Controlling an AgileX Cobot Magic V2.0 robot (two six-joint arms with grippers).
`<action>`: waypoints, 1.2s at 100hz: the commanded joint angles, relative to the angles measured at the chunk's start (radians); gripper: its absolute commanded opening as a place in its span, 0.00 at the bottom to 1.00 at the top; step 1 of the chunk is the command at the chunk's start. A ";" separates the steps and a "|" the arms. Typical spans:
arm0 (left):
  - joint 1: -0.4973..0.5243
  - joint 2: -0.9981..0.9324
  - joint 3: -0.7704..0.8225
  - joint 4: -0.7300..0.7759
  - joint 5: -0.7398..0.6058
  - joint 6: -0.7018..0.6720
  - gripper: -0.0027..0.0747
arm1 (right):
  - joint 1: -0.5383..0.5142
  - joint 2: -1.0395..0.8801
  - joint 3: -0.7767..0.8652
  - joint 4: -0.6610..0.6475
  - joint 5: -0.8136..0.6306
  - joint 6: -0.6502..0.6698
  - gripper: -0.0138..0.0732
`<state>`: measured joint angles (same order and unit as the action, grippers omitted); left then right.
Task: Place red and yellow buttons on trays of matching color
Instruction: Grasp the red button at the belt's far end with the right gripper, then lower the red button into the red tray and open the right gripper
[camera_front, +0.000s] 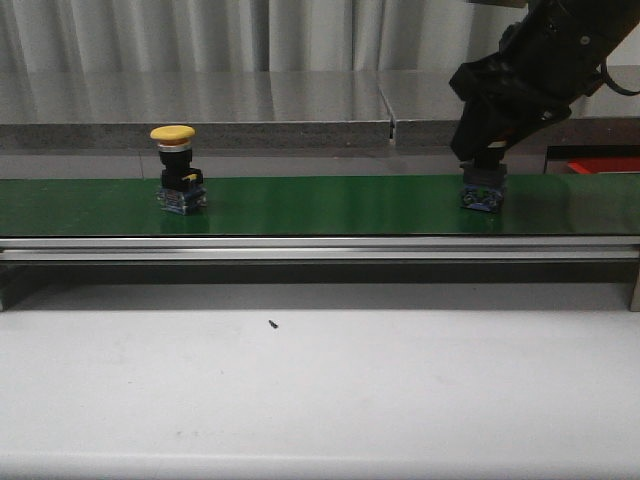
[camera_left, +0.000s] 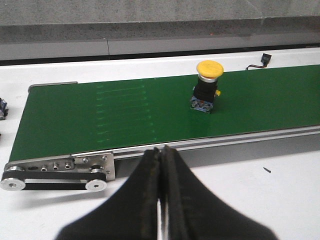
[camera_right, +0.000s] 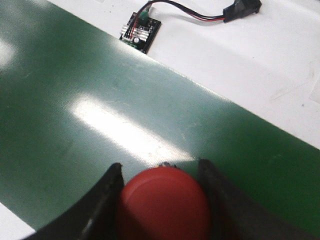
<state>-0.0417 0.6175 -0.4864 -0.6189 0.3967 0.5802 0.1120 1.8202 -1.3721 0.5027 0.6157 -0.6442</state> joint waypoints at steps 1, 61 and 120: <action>-0.008 -0.003 -0.027 -0.027 -0.062 0.002 0.01 | -0.009 -0.050 -0.040 0.007 -0.025 -0.013 0.31; -0.008 -0.003 -0.027 -0.027 -0.062 0.002 0.01 | -0.383 0.045 -0.407 0.009 0.083 0.077 0.27; -0.008 -0.003 -0.027 -0.027 -0.062 0.002 0.01 | -0.474 0.422 -0.733 -0.007 0.099 0.120 0.27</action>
<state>-0.0417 0.6175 -0.4864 -0.6208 0.3967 0.5802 -0.3543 2.2938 -2.0595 0.4835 0.7728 -0.5275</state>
